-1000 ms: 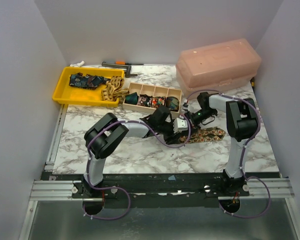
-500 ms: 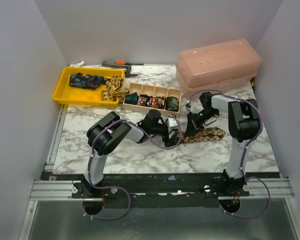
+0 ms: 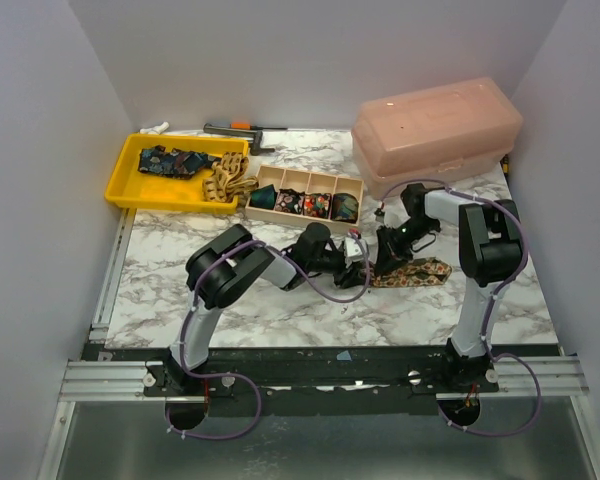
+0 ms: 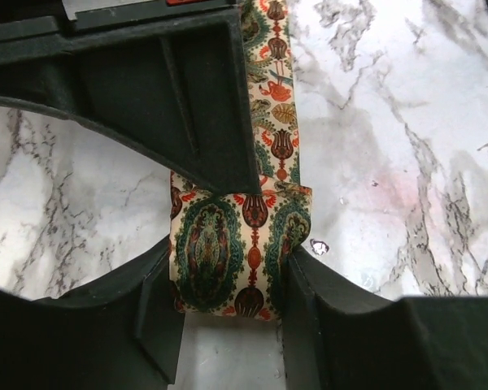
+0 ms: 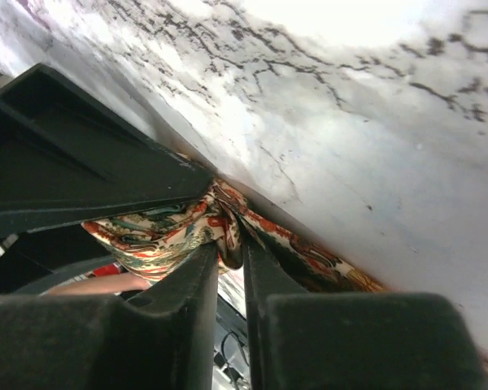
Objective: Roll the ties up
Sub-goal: Roll the tie at the center of the board.
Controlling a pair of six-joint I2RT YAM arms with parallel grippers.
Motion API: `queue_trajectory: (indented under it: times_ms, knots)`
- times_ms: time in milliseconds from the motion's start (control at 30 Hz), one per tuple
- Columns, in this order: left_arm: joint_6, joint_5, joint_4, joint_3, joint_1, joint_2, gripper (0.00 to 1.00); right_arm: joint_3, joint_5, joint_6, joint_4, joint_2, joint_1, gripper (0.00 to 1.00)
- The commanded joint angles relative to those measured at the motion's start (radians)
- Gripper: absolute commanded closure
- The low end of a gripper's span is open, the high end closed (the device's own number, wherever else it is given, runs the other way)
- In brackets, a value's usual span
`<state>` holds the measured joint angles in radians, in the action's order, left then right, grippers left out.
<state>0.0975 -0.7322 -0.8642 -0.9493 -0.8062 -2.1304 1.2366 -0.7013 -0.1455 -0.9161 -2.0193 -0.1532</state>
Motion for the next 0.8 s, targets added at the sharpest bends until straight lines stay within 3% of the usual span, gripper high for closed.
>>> queue_trajectory:
  times_ms: [0,67,233,500,667,767]
  knots:
    - [0.180,0.152,0.368,0.029,-0.012,0.069,0.83,0.051,0.152,-0.034,0.053,0.001,0.018,0.72]
    - [0.230,0.175,0.471,0.032,-0.012,0.091,0.85,0.089,0.090,-0.034,0.001,0.033,0.045,0.60]
    - [0.244,0.193,0.610,0.012,-0.013,0.112,0.87,0.105,-0.128,-0.039,-0.092,0.075,0.057,0.46]
    - [0.223,0.231,0.723,-0.087,-0.022,0.088,0.87,0.051,-0.230,-0.033,-0.094,0.036,0.026,0.44]
    - [0.211,0.239,0.746,-0.105,-0.027,0.080,0.85,0.046,-0.163,-0.044,-0.081,0.012,-0.013,0.57]
    - [0.215,0.222,0.741,-0.101,-0.028,0.085,0.83,0.051,-0.064,-0.017,-0.041,0.003,-0.013,0.89]
